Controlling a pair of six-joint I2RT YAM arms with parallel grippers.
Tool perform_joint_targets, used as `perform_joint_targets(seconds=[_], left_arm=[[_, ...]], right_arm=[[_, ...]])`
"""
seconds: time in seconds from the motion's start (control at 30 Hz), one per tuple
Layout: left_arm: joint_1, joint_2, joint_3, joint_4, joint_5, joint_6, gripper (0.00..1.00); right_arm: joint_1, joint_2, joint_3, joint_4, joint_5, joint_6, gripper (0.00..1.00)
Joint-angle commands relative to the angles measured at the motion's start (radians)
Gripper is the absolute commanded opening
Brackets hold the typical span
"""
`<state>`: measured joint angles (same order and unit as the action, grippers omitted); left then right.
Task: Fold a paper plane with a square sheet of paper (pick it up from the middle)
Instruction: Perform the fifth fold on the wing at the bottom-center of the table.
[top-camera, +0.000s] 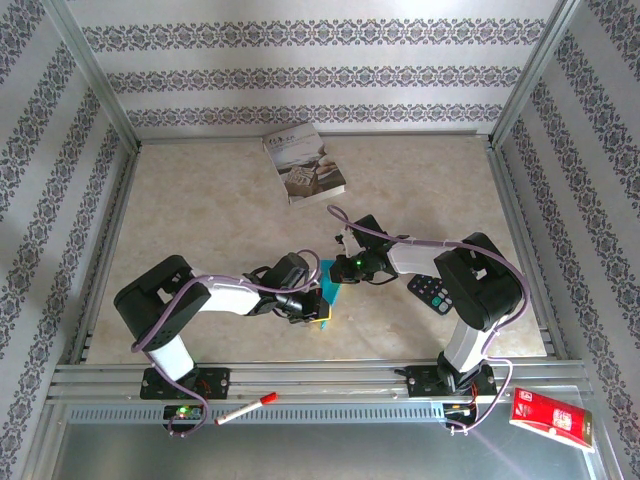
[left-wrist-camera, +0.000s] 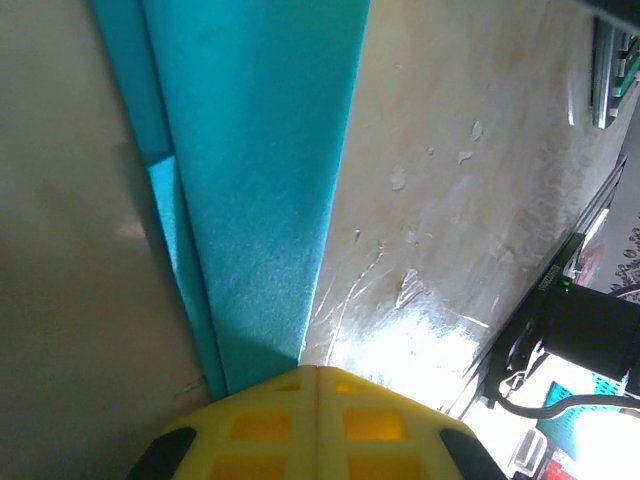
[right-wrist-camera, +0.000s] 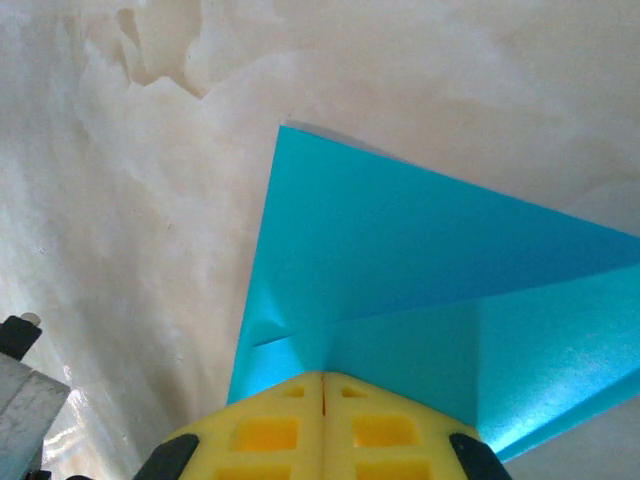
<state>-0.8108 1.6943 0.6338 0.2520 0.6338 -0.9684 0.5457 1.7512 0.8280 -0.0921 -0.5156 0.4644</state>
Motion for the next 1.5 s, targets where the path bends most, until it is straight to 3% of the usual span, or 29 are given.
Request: perform_joint_targets(seconds=[0.0,0.5,1.47], left_arm=[[-0.018,0.025,-0.021,-0.005,0.027,0.009,0.04],[-0.023,-0.066,-0.010,-0.071,0.027,0.016,0.05],[-0.072,-0.019,-0.084,-0.107,0.059,0.021,0.02]], right_arm=[[0.002,0.019,-0.036,-0.043,0.063,-0.003,0.04],[0.003,0.021,-0.044,-0.041,0.068,-0.001,0.03],[0.007,0.042,-0.047,-0.056,0.101,0.028,0.02]])
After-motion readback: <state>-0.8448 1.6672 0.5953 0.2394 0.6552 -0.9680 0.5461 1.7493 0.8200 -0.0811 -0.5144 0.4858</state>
